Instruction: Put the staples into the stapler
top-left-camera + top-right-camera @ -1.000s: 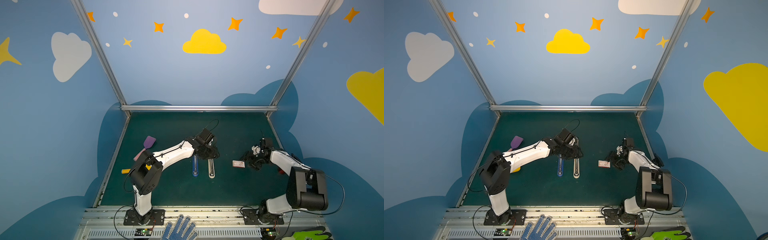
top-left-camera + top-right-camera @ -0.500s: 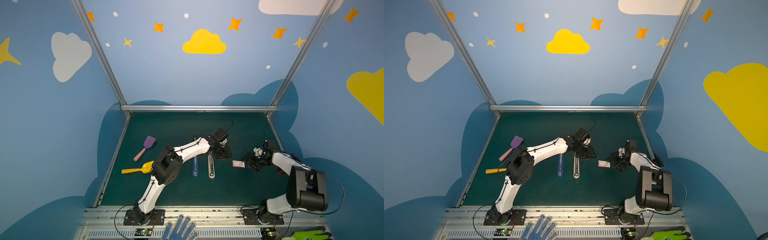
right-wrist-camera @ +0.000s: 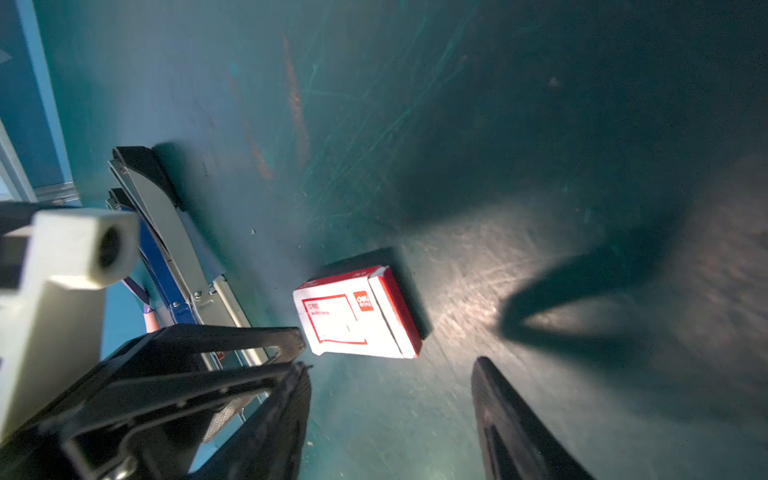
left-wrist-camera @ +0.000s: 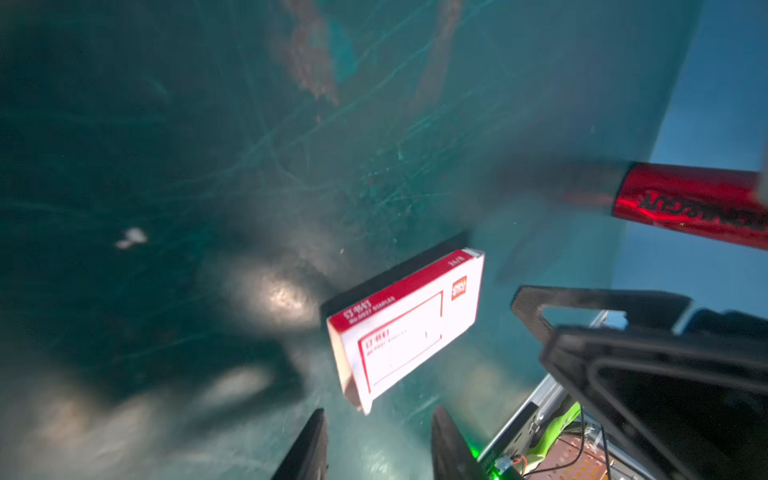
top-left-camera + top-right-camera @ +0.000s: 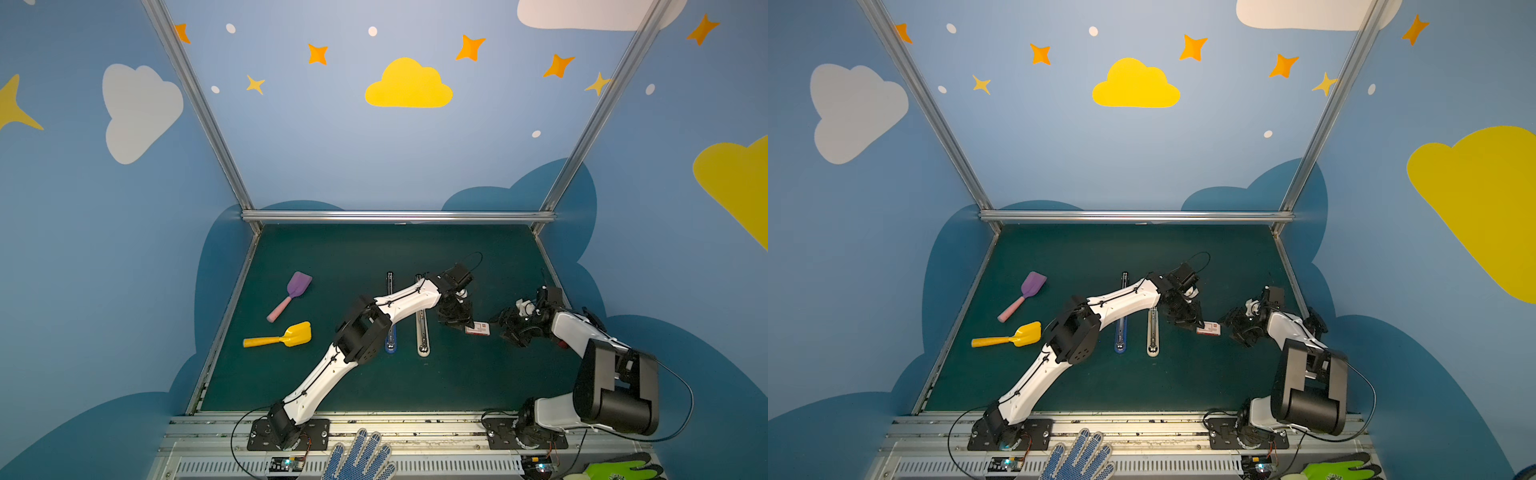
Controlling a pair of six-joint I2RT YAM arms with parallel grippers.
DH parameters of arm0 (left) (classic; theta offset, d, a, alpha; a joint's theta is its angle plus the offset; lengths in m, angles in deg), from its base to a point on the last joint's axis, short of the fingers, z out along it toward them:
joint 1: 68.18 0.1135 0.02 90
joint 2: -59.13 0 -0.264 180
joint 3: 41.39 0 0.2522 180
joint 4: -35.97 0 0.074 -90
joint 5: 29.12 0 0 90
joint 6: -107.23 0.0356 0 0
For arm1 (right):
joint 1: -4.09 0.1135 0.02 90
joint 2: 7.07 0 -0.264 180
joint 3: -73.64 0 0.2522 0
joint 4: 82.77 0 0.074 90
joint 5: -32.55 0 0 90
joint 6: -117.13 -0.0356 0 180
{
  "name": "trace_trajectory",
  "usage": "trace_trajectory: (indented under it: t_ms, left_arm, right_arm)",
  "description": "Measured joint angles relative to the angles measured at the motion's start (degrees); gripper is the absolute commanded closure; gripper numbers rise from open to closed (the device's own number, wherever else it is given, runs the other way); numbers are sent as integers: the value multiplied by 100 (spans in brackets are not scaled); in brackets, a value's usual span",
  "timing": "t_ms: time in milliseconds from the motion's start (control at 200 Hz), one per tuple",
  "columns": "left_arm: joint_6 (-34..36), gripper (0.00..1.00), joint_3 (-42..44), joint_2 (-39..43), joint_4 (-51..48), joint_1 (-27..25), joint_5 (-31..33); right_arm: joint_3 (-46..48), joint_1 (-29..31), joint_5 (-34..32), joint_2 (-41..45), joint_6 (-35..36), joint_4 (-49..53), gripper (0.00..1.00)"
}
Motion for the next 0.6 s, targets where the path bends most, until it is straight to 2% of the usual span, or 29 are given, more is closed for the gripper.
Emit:
trace_trajectory:
  t_ms: [190,436,601]
  left_arm:
    - [-15,76,-192,-192,-149,-9,-68]
    - [22,96,-289,-205,-234,-4,-107]
    - [118,96,-289,-208,-299,28,-98]
  right_arm:
    - [7,-4,48,0,-2,-55,39]
    - [17,-2,138,-13,9,-55,43]
    - [17,83,133,-55,48,-48,44]
